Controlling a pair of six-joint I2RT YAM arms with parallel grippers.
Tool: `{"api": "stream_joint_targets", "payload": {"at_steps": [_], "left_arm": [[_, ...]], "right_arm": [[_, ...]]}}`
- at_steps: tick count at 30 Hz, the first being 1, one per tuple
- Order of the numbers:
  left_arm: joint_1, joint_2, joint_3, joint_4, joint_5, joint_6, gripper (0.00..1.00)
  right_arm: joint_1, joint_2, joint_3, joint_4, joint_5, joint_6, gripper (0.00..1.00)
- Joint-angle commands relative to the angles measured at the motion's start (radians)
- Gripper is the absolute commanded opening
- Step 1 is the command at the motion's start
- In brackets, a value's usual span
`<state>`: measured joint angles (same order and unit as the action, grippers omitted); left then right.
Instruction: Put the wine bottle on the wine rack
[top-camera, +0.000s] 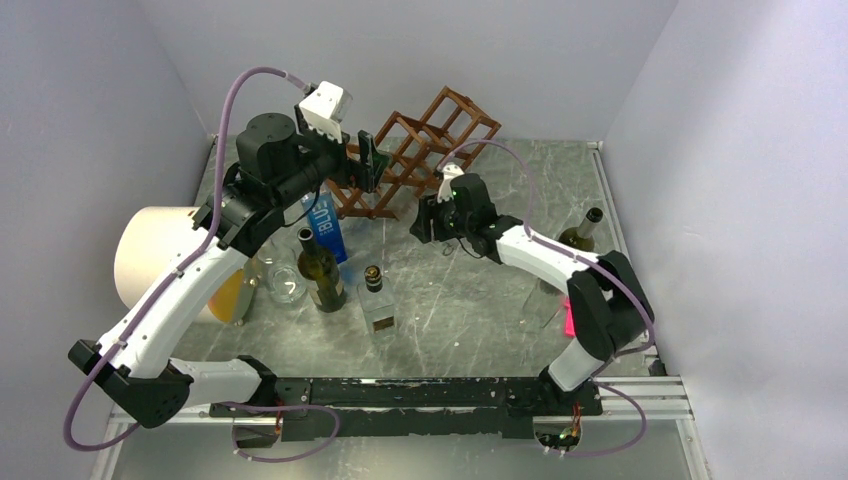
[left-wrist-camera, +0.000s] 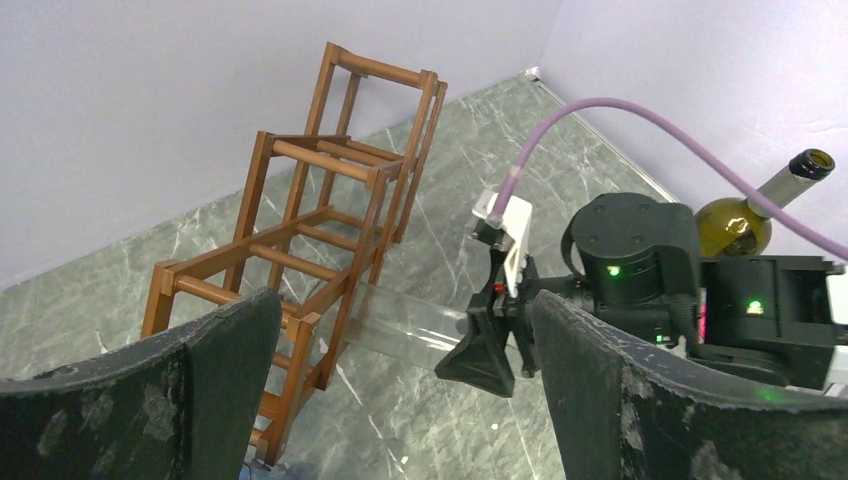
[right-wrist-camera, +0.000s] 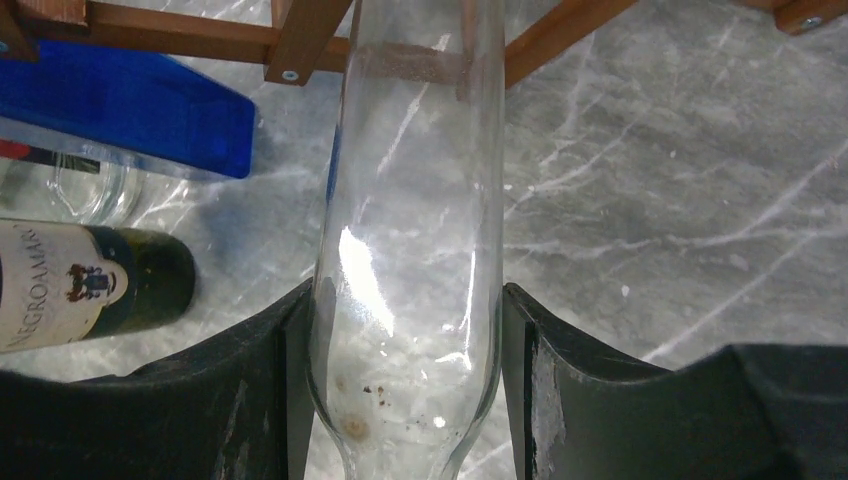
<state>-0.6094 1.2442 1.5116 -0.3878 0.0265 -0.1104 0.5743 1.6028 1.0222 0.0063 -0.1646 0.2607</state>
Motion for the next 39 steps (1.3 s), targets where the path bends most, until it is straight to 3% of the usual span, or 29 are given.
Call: {"api": "stream_joint_targets", "payload": {"at_steps": [1,20,31,39], "left_arm": [[0.007,-0.001,0.036,0.004,0.036,-0.021,0.99],[0.008,-0.050,-0.019,0.062,0.041,-0.042,0.99],[0.008,-0.045,-0.006,0.038,0.073,-0.047,0.99],[0.007,-0.053,-0.007,0.041,0.074,-0.048,0.99]], "right_arm": [[0.025,0.038,0.019,0.226,0.029,0.008,0.00],[0.053,0.191,0.069,0.456,0.057,-0.010,0.00],[0.053,0.269,0.119,0.530,0.037,-0.022,0.07],[0.055,0.337,0.133,0.604,0.047,-0.027,0.20]]}}
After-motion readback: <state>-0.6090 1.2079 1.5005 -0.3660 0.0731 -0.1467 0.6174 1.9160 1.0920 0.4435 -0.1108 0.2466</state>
